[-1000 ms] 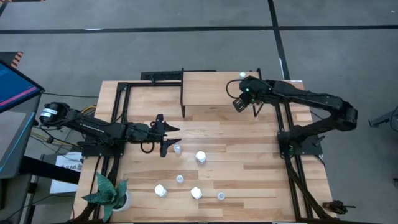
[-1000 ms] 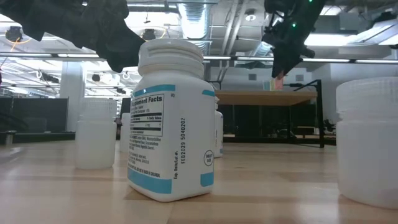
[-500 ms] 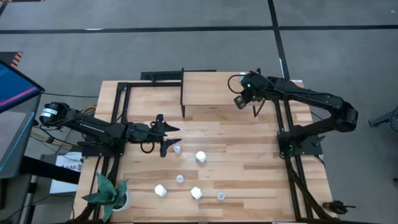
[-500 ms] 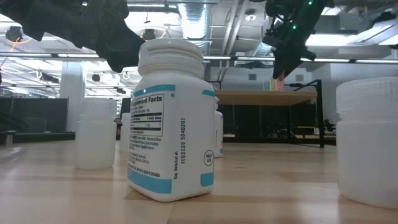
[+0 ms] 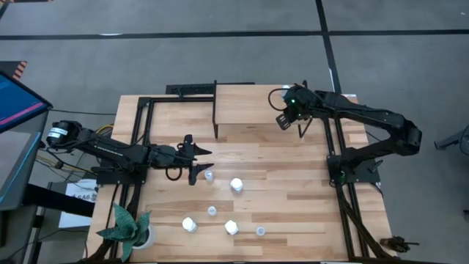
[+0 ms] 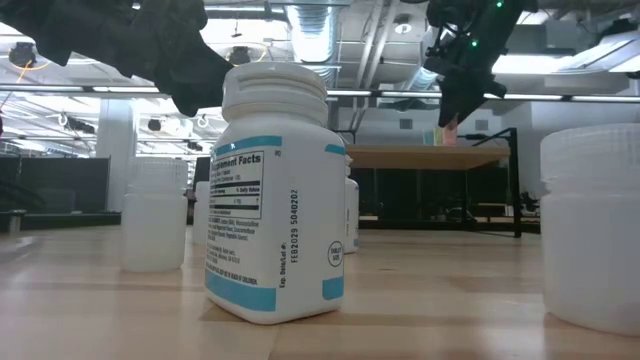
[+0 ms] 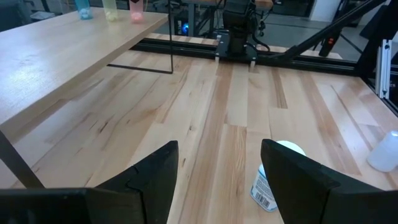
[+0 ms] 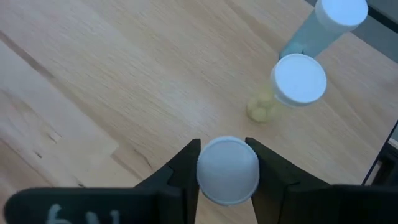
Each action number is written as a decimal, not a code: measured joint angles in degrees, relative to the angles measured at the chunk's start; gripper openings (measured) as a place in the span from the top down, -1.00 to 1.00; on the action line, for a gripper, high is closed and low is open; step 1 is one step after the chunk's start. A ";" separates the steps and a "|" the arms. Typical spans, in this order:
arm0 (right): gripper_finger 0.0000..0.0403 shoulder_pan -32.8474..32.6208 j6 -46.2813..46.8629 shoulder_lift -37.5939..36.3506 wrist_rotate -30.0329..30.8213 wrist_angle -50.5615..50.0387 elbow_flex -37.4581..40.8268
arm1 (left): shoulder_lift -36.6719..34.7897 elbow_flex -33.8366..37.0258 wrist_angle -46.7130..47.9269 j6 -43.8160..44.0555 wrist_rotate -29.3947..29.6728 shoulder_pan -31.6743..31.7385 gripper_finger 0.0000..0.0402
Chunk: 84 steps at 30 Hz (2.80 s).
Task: Pick and place medicine bottles onto shelf by color
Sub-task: Put the orange pill bottle on the shelf, then put the top white small pill bottle on the shelf
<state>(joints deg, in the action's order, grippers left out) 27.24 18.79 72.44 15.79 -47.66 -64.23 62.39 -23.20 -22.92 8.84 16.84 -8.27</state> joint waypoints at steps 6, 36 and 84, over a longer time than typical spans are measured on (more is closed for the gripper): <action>0.18 0.28 0.01 0.00 0.34 0.00 -0.02 | 0.00 0.00 0.06 -0.01 -0.01 0.00 -0.09; 0.13 -6.88 -3.79 -1.70 -10.24 -18.13 -14.10 | 0.00 0.00 0.17 2.32 -0.02 0.00 -0.09; 0.35 -53.40 26.82 -8.07 5.33 -2.37 11.04 | 21.29 -21.68 48.07 -0.81 -8.65 -0.70 -0.47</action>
<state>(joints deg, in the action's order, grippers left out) -26.16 45.60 64.37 21.12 -50.02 -53.19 83.68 -44.88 25.16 8.03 8.19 -8.97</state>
